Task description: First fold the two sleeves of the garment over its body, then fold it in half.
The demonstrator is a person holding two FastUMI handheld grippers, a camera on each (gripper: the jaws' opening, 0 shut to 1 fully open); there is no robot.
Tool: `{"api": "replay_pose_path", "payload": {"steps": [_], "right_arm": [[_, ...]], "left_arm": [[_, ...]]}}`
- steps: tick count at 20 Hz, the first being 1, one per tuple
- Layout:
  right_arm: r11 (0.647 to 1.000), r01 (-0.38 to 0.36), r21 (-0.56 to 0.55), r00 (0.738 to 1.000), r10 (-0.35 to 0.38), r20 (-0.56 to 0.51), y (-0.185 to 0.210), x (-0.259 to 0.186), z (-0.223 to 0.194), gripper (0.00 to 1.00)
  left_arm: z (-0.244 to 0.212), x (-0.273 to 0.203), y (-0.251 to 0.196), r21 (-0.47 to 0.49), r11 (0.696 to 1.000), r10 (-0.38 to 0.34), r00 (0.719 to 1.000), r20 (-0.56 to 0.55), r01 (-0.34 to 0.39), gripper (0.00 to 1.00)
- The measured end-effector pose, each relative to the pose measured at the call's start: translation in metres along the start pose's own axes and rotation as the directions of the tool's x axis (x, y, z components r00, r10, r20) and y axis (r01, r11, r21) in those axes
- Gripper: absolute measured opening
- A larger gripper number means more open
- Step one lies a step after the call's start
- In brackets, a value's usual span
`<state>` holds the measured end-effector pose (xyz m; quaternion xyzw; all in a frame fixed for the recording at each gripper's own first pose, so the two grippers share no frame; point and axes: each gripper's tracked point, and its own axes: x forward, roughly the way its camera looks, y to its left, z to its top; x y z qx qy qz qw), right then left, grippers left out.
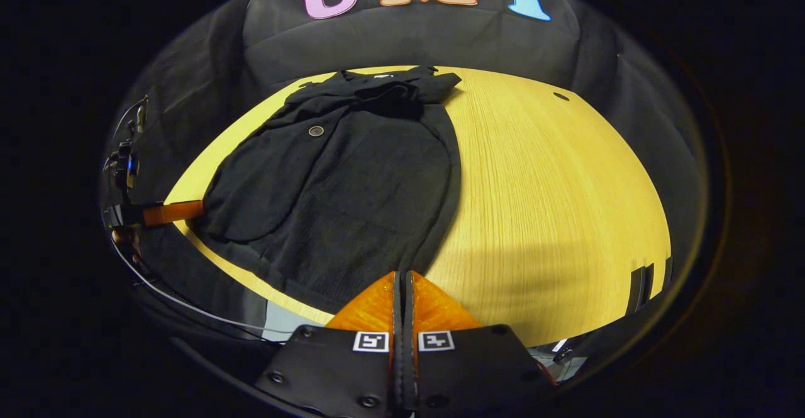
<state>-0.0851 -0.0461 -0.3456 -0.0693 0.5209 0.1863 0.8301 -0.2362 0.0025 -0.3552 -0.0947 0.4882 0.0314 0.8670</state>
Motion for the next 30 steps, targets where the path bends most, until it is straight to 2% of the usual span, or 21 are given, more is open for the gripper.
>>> {"api": "replay_pose_path", "payload": {"steps": [6,10,11,13,16,20,21,22,24,25,28,30], "right_arm": [[0.999,-0.047,-0.004,0.984,0.047,0.174,0.019,-0.035,0.077,0.03],[0.998,-0.064,0.01,0.946,0.057,0.32,0.029,-0.066,0.144,0.02],[0.998,-0.066,0.012,0.934,0.058,0.352,0.03,-0.074,0.159,0.05],[0.998,-0.067,0.021,0.908,0.052,0.417,0.028,-0.087,0.19,0.02],[0.996,-0.081,0.047,0.88,0.05,0.472,0.023,-0.094,0.235,0.02],[0.996,-0.083,0.046,0.867,0.049,0.496,0.007,-0.09,0.283,0.03],[0.995,-0.084,0.047,0.865,0.05,0.5,0.003,-0.087,0.296,0.07],[0.994,-0.091,0.053,0.858,0.052,0.511,0.0,-0.084,0.312,0.02],[0.992,-0.111,0.06,0.854,0.064,0.516,-0.005,-0.076,0.339,0.0],[0.992,-0.116,0.059,0.853,0.069,0.517,-0.008,-0.07,0.352,0.02],[0.992,-0.118,0.053,0.859,0.075,0.506,-0.022,-0.044,0.387,0.0],[0.991,-0.123,0.053,0.868,0.081,0.49,-0.03,-0.022,0.406,0.02]], "left_arm": [[0.076,-0.024,-0.022,-0.001,0.998,-0.067,0.989,0.129,0.067,0.0],[0.136,-0.04,-0.026,0.043,0.995,-0.101,0.972,0.211,0.094,0.0],[0.149,-0.042,-0.025,0.053,0.994,-0.105,0.968,0.228,0.095,0.0],[0.182,-0.045,-0.025,0.071,0.992,-0.117,0.957,0.265,0.102,0.0],[0.227,-0.042,-0.022,0.061,0.993,-0.115,0.945,0.307,0.101,0.0],[0.291,-0.026,-0.026,0.023,0.994,-0.108,0.925,0.364,0.107,0.0],[0.302,-0.023,-0.03,0.018,0.993,-0.114,0.923,0.367,0.115,0.0],[0.314,-0.017,-0.035,0.024,0.992,-0.122,0.921,0.369,0.121,0.0],[0.339,-0.003,-0.035,0.061,0.994,-0.109,0.918,0.38,0.093,0.0],[0.349,0.005,-0.037,0.073,0.994,-0.104,0.919,0.38,0.082,0.0],[0.377,0.032,-0.048,0.098,0.993,-0.104,0.922,0.373,0.072,0.0],[0.389,0.055,-0.049,0.106,0.993,-0.095,0.928,0.359,0.061,0.0]]}}
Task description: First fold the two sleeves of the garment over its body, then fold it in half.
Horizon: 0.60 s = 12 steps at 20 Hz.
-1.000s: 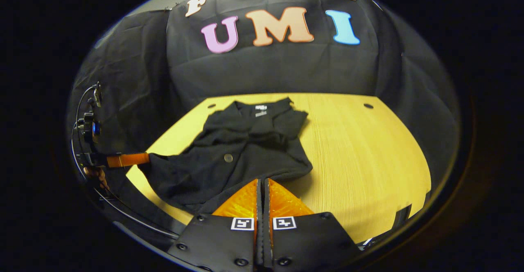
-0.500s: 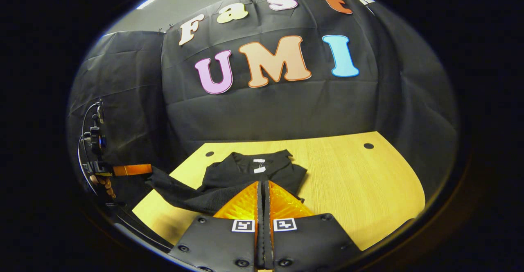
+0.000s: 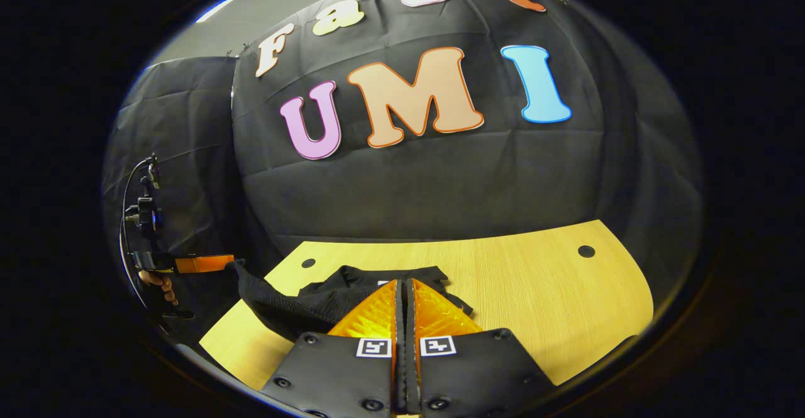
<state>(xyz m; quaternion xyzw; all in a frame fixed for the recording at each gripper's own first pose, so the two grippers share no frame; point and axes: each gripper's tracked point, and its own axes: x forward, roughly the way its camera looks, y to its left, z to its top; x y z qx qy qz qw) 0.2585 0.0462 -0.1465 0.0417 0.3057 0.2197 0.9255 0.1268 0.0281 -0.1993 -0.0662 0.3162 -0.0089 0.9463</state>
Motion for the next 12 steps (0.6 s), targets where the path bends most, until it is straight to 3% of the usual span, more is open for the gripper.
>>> {"api": "replay_pose_path", "payload": {"steps": [6,12], "right_arm": [[1.0,-0.013,0.022,0.997,0.015,-0.08,-0.03,0.077,0.0,0.02],[0.999,-0.019,0.038,0.993,0.024,-0.117,-0.041,0.125,0.004,0.02]], "left_arm": [[-0.004,0.074,0.01,0.011,0.999,0.054,0.996,-0.067,-0.053,0.0],[-0.009,0.115,0.014,0.069,0.993,0.105,0.99,-0.092,-0.099,0.0]]}}
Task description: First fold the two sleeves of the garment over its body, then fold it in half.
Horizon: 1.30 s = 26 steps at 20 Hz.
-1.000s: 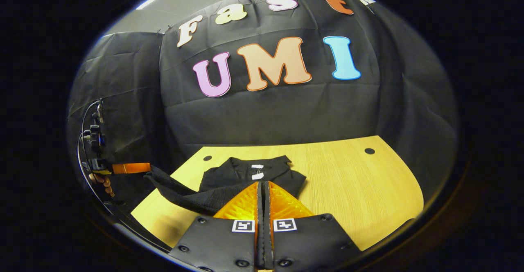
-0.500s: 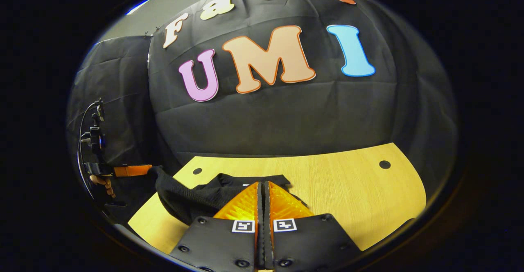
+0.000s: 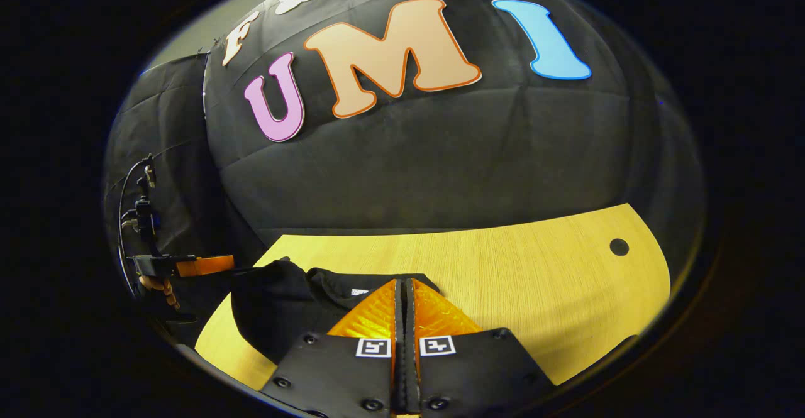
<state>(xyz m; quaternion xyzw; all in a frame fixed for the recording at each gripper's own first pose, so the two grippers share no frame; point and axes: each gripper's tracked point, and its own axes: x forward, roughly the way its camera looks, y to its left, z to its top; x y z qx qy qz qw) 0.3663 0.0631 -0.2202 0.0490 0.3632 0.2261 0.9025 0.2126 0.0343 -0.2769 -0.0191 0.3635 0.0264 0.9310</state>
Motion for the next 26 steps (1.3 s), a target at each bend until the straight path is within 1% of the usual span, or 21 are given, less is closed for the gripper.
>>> {"api": "replay_pose_path", "payload": {"steps": [2,3,4,5,7,8,9,11,13,15,16,17,18,19,20,21,22,23,24,25,26], "right_arm": [[1.0,-0.005,-0.009,1.0,0.005,0.003,-0.001,0.006,0.003,0.02],[1.0,0.016,-0.007,1.0,-0.016,-0.004,-0.006,0.008,0.002,0.02],[0.998,0.058,0.001,0.998,-0.058,0.002,-0.015,0.004,0.006,0.25],[0.996,0.087,0.02,0.996,-0.088,0.021,-0.023,0.012,0.016,0.47],[0.996,0.082,0.041,0.993,-0.085,0.081,-0.027,0.004,0.027,0.93],[0.995,0.089,0.037,0.99,-0.093,0.107,-0.031,0.002,0.034,0.98],[0.994,0.105,0.03,0.986,-0.108,0.126,-0.037,-0.003,0.038,0.98],[0.992,0.125,0.017,0.98,-0.126,0.151,-0.042,-0.013,0.044,0.98],[0.992,0.128,0.011,0.978,-0.128,0.164,-0.041,-0.021,0.048,0.98],[0.991,0.137,-0.005,0.972,-0.133,0.193,-0.036,-0.035,0.054,0.98],[0.99,0.142,-0.012,0.965,-0.135,0.224,-0.031,-0.051,0.057,0.98],[0.989,0.146,-0.014,0.955,-0.137,0.262,-0.023,-0.068,0.061,0.98],[0.989,0.15,-0.015,0.942,-0.138,0.307,-0.012,-0.092,0.067,0.98],[0.988,0.156,-0.023,0.924,-0.138,0.357,0.0,-0.118,0.072,0.98],[0.985,0.168,-0.035,0.903,-0.139,0.407,0.012,-0.146,0.074,0.98],[0.981,0.187,-0.051,0.879,-0.144,0.455,0.023,-0.171,0.073,1.0],[0.975,0.211,-0.073,0.857,-0.149,0.493,0.033,-0.197,0.071,0.97],[0.968,0.234,-0.086,0.841,-0.157,0.517,0.043,-0.217,0.062,0.93],[0.965,0.248,-0.089,0.834,-0.166,0.527,0.053,-0.237,0.052,0.96],[0.965,0.247,-0.085,0.831,-0.166,0.531,0.065,-0.258,0.038,0.93],[0.97,0.233,-0.076,0.832,-0.158,0.532,0.078,-0.278,0.025,0.97]], "left_arm": [[0.001,0.005,0.0,0.005,1.0,0.011,1.0,-0.004,-0.011,0.0],[0.004,0.008,0.007,0.015,0.999,0.05,0.999,0.012,-0.05,0.0],[0.011,0.009,0.023,0.028,0.992,0.12,0.992,0.045,-0.122,0.0],[0.018,0.014,0.028,0.025,0.989,0.141,0.987,0.072,-0.143,0.23],[0.024,0.006,0.026,0.023,0.985,0.165,0.98,0.113,-0.169,0.69],[0.031,0.003,0.025,0.03,0.985,0.166,0.977,0.133,-0.172,0.92],[0.035,0.0,0.024,0.037,0.984,0.167,0.975,0.147,-0.174,0.96],[0.043,-0.005,0.021,0.05,0.981,0.177,0.969,0.173,-0.188,0.96],[0.05,-0.014,0.019,0.041,0.98,0.183,0.963,0.2,-0.194,0.96],[0.064,-0.036,0.021,0.017,0.974,0.214,0.945,0.249,-0.225,0.96],[0.073,-0.052,0.019,0.004,0.973,0.221,0.933,0.284,-0.232,0.98],[0.081,-0.072,0.014,-0.004,0.974,0.216,0.92,0.328,-0.228,0.96],[0.089,-0.096,0.01,-0.011,0.975,0.209,0.906,0.368,-0.22,0.96],[0.098,-0.122,0.006,-0.006,0.978,0.194,0.888,0.416,-0.211,0.98],[0.106,-0.146,0.003,0.002,0.979,0.18,0.862,0.473,-0.205,0.95],[0.108,-0.172,0.0,0.02,0.979,0.163,0.846,0.508,-0.202,0.97],[0.107,-0.198,-0.001,0.041,0.978,0.151,0.832,0.535,-0.204,0.95],[0.099,-0.222,0.005,0.043,0.973,0.167,0.816,0.553,-0.228,0.94],[0.093,-0.248,0.011,0.035,0.967,0.188,0.801,0.569,-0.251,0.96],[0.085,-0.271,0.013,0.026,0.966,0.196,0.794,0.576,-0.257,0.96],[0.075,-0.291,0.012,0.024,0.968,0.188,0.791,0.583,-0.249,0.96]]}}
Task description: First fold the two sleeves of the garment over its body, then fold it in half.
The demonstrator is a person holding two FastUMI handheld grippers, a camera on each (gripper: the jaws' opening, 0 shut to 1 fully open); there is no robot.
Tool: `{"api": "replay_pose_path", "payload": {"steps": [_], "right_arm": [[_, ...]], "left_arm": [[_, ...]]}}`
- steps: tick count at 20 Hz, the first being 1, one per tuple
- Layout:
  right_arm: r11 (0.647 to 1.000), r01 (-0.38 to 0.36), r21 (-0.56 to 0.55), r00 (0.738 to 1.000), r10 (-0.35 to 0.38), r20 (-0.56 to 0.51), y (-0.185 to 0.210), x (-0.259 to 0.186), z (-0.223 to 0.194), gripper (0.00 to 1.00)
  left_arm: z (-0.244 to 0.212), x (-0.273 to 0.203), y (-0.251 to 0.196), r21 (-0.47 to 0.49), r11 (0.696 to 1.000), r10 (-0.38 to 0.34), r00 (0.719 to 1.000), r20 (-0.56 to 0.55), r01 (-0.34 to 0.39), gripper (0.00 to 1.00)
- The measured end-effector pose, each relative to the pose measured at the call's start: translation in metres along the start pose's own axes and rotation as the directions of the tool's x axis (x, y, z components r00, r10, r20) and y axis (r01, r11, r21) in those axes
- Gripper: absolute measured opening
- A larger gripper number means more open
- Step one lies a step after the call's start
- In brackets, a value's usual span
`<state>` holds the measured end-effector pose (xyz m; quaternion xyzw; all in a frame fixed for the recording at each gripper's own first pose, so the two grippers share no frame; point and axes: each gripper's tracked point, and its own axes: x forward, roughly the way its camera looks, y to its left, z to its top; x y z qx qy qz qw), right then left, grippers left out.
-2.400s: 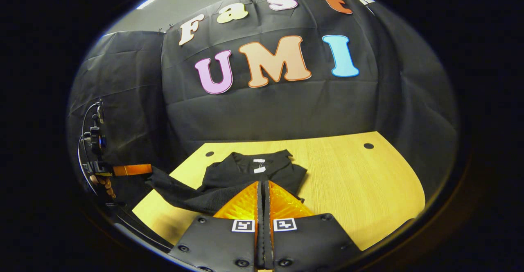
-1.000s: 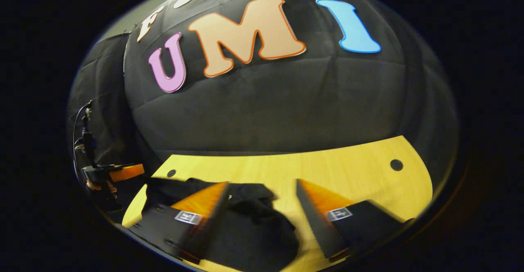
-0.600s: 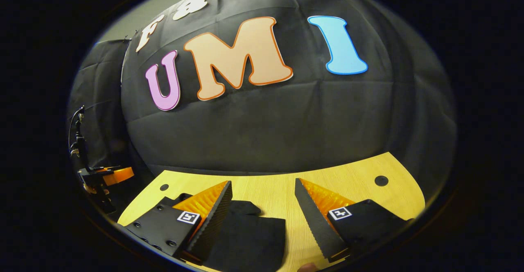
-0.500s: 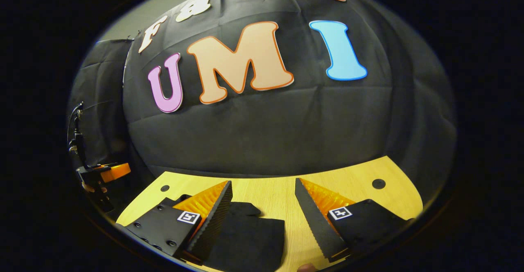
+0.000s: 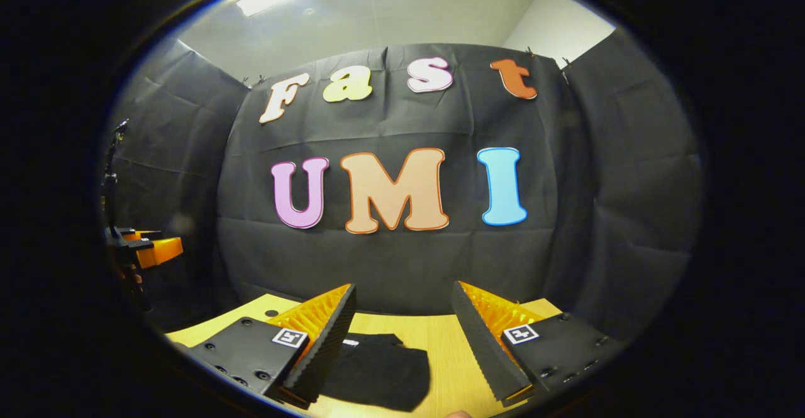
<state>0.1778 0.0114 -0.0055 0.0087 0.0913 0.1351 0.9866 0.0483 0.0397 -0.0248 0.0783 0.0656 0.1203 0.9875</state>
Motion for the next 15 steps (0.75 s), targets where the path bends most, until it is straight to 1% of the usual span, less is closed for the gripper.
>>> {"api": "replay_pose_path", "payload": {"steps": [1,2,3,5,6,7,8,9,10,11,12,13,14,15], "right_arm": [[1.0,-0.005,0.019,1.0,0.005,0.004,0.007,-0.025,0.0,0.94],[0.999,-0.005,0.032,1.0,0.005,0.015,0.012,-0.05,0.001,0.97],[0.999,-0.001,0.033,1.0,0.0,0.027,0.016,-0.073,0.001,0.97],[1.0,0.022,0.013,0.999,-0.022,0.035,0.018,-0.112,-0.008,0.96],[0.999,0.03,0.015,0.999,-0.031,0.031,0.02,-0.133,-0.012,0.93],[0.999,0.026,0.02,0.999,-0.027,0.034,0.028,-0.149,-0.014,0.93],[0.999,0.029,0.023,0.999,-0.03,0.029,0.031,-0.163,-0.017,0.97],[0.999,0.035,0.023,0.999,-0.035,0.021,0.032,-0.174,-0.022,0.94],[0.999,0.031,0.021,0.999,-0.031,0.014,0.036,-0.184,-0.025,1.0],[0.999,0.026,0.02,1.0,-0.026,0.009,0.039,-0.193,-0.027,0.97],[1.0,0.02,0.02,1.0,-0.02,0.008,0.041,-0.198,-0.028,0.97],[1.0,0.017,0.019,1.0,-0.017,-0.003,0.041,-0.201,-0.029,0.97],[1.0,0.014,0.022,1.0,-0.013,-0.022,0.04,-0.202,-0.033,0.97],[1.0,0.008,0.023,1.0,-0.007,-0.029,0.041,-0.205,-0.032,0.97]], "left_arm": [[0.001,-0.024,0.005,-0.006,1.0,0.002,1.0,0.001,-0.002,0.96],[0.001,-0.047,0.011,-0.002,1.0,0.005,1.0,0.003,-0.005,0.93],[0.001,-0.069,0.02,0.002,1.0,0.01,1.0,0.007,-0.01,0.96],[0.003,-0.107,0.03,-0.004,1.0,0.001,1.0,0.016,-0.001,0.96],[0.001,-0.123,0.034,-0.012,1.0,-0.001,1.0,0.01,0.001,0.96],[0.003,-0.138,0.039,-0.02,1.0,-0.002,1.0,0.012,0.002,0.96],[0.005,-0.151,0.045,-0.025,1.0,0.001,1.0,0.012,-0.001,0.96],[0.008,-0.16,0.05,-0.024,1.0,0.001,1.0,0.011,-0.001,0.96],[0.009,-0.167,0.053,-0.018,1.0,0.002,1.0,0.009,-0.002,0.96],[0.009,-0.173,0.054,-0.012,1.0,-0.001,1.0,0.0,0.001,0.93],[0.009,-0.175,0.054,-0.007,1.0,-0.002,1.0,-0.009,0.001,0.96],[0.012,-0.177,0.053,-0.001,1.0,-0.001,1.0,-0.016,0.001,0.96],[0.015,-0.178,0.052,0.006,1.0,0.0,1.0,-0.023,0.0,0.94],[0.02,-0.18,0.051,0.013,1.0,-0.008,1.0,-0.01,0.008,0.94]]}}
